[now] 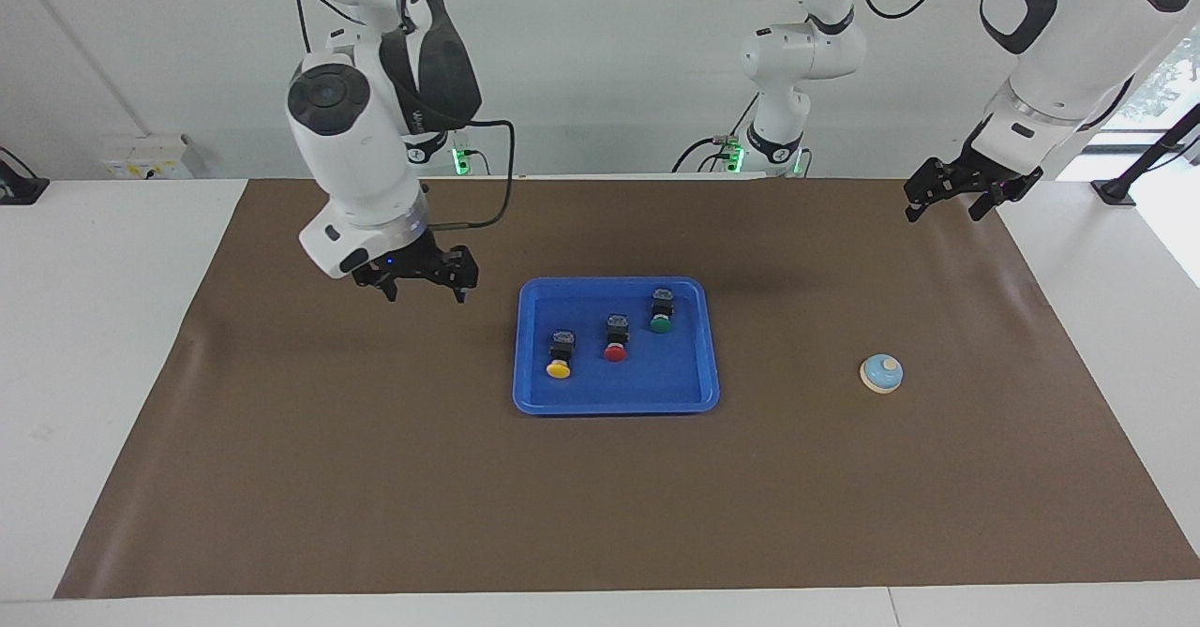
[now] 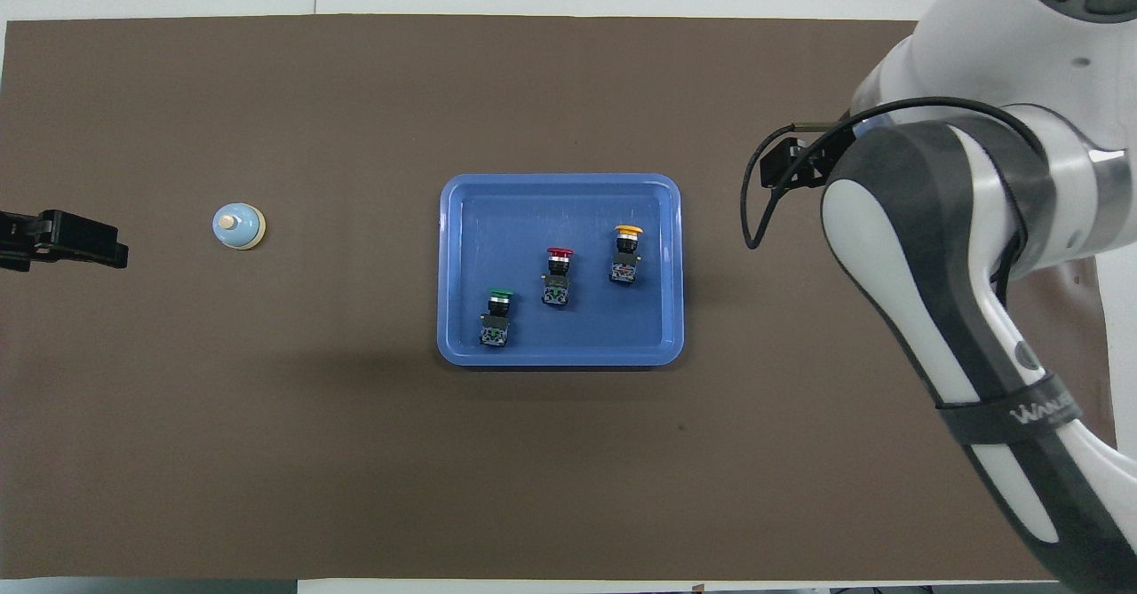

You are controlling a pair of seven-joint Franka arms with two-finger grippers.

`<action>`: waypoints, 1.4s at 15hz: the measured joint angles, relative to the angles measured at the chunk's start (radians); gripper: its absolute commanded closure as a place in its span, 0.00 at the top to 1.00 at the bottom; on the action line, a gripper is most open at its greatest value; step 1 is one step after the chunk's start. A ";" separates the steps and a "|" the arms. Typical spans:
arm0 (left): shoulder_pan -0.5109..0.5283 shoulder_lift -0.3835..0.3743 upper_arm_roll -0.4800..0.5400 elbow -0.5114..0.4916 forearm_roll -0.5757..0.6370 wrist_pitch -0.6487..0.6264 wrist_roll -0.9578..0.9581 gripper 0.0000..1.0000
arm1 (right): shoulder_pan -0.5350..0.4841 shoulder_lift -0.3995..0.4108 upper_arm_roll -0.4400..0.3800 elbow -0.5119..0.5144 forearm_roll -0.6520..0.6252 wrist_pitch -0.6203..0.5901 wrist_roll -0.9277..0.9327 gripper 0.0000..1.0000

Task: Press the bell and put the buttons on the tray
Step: 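Press the bell with the left gripper while the right gripper retracts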

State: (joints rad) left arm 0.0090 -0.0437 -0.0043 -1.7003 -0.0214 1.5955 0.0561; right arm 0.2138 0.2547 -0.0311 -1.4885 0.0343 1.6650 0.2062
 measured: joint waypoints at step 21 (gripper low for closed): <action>0.002 0.351 -0.004 -0.104 0.000 0.549 0.000 0.00 | -0.221 -0.282 0.032 -0.085 -0.052 -0.225 -0.213 1.00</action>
State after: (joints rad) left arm 0.0108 0.3072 -0.0087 -1.8041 -0.0214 2.1445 0.0564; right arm -0.0070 -0.0271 0.0006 -1.5736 -0.0181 1.4398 -0.0071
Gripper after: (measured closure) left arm 0.991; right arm 0.000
